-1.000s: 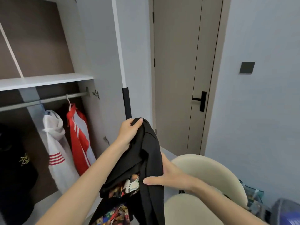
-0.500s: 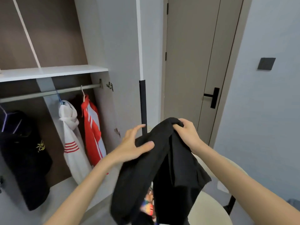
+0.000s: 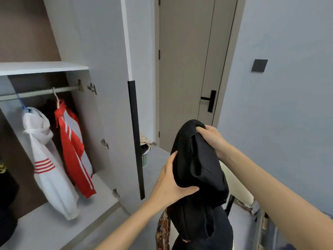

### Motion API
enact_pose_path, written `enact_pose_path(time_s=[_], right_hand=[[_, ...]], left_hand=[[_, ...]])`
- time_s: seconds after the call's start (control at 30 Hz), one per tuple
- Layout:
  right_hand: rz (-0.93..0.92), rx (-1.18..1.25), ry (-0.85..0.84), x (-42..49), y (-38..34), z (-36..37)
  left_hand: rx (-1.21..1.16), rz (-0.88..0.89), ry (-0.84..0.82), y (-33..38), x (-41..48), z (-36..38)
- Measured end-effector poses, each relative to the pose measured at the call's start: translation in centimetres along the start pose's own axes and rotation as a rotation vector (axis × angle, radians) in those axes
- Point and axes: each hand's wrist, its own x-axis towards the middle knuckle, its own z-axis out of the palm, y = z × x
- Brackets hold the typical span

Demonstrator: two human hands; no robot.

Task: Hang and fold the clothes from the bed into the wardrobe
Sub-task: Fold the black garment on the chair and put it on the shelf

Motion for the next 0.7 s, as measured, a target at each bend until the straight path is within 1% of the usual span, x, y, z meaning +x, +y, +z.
enact_pose_path(time_s=[0.17, 0.23, 0.3, 0.33, 0.4, 0.47, 0.5, 0.57, 0.63, 0.7], right_hand=[[0.021, -0.1, 0.032, -0.6, 2.0, -4.0], [-0.003, -0.2, 0.062, -0.7, 2.9, -5.6], [-0.065, -0.337, 0.088, -1.1, 3.6, -7.6], [-0.101, -0.407, 0.068, -1.3, 4.0, -8.6], [-0.148, -0.6, -0.027, -2.0, 4.8, -10.1], [-0.144, -0.778, -0.129, -2.6, 5.6, -10.6], [-0.141, -0.866, -0.153, -2.8, 6.1, -10.7], [-0.137, -1.089, -0.139, -2.9, 7.0, -10.7], [-0.158, -1.291, -0.095, -3.0, 7.8, -10.7], [-0.196, -1.411, -0.042, -3.5, 8.4, -10.7]], left_hand=[[-0.008, -0.006, -0.096, -0.7, 1.4, 2.5], [0.0, 0.002, -0.089, -1.3, 1.7, 2.3], [-0.014, -0.007, -0.072, -2.0, 2.2, 1.5], [-0.022, -0.036, -0.067, -2.4, 2.6, 0.8], [0.001, -0.123, -0.075, -3.1, 3.6, -0.6], [0.056, -0.177, -0.068, -3.4, 4.3, -1.6], [0.073, -0.199, -0.066, -3.4, 4.4, -1.9], [0.104, -0.233, -0.104, -2.6, 4.2, -2.3], [0.234, -0.178, -0.156, -2.1, 3.8, -2.1], [0.465, -0.072, -0.142, -1.7, 3.2, -1.6]])
